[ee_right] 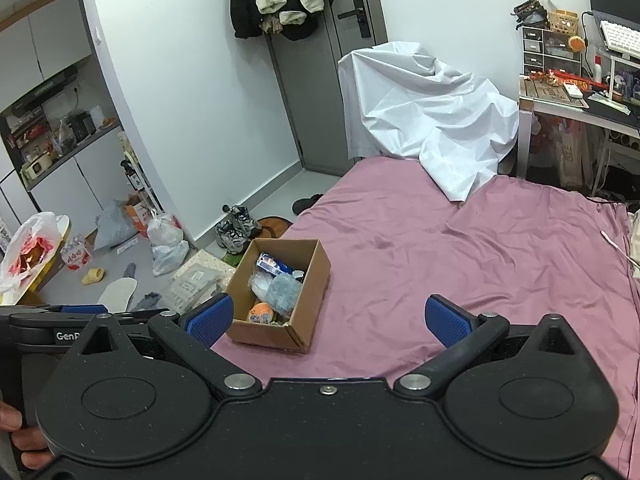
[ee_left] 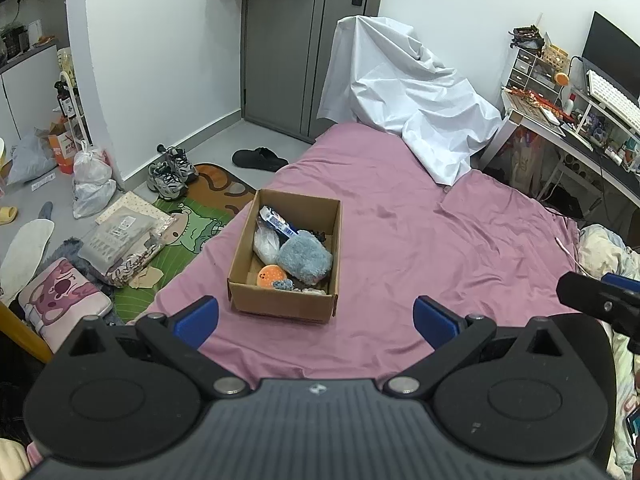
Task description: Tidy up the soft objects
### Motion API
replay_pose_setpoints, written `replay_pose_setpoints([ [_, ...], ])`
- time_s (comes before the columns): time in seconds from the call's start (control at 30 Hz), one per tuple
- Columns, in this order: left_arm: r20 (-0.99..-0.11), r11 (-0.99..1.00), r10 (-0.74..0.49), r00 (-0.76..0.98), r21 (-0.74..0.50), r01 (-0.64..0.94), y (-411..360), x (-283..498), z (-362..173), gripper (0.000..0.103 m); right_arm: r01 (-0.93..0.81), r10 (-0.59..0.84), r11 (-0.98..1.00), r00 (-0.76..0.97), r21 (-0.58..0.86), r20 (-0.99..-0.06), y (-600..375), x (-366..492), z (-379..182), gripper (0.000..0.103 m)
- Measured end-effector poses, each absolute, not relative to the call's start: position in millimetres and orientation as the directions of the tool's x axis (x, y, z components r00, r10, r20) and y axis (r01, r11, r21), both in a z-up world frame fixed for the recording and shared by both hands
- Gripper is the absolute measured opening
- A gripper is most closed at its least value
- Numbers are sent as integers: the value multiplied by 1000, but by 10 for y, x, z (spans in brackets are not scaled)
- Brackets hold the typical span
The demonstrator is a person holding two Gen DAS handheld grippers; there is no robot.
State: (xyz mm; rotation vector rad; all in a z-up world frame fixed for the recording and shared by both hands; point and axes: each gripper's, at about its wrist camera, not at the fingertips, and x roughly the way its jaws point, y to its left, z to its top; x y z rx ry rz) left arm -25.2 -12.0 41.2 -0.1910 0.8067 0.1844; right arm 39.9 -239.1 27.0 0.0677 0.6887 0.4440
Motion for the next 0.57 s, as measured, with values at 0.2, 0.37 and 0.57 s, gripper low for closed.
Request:
replay_pose_setpoints([
  [0.2, -728, 969, 92, 680, -92, -230, -132, -250, 390, 103, -364, 411, 908, 673, 208, -615, -2367, 442, 218, 103],
  [0.37, -730, 969, 84, 678, -99, -227, -119, -229, 374, 103, -360, 412, 908, 666, 216, -622, -2362, 459, 189, 103],
  [0.57, -736, 969, 69, 673, -110, -220, -93, -192, 334, 103, -354, 414, 908, 665, 225, -622, -2360, 475, 139, 103],
])
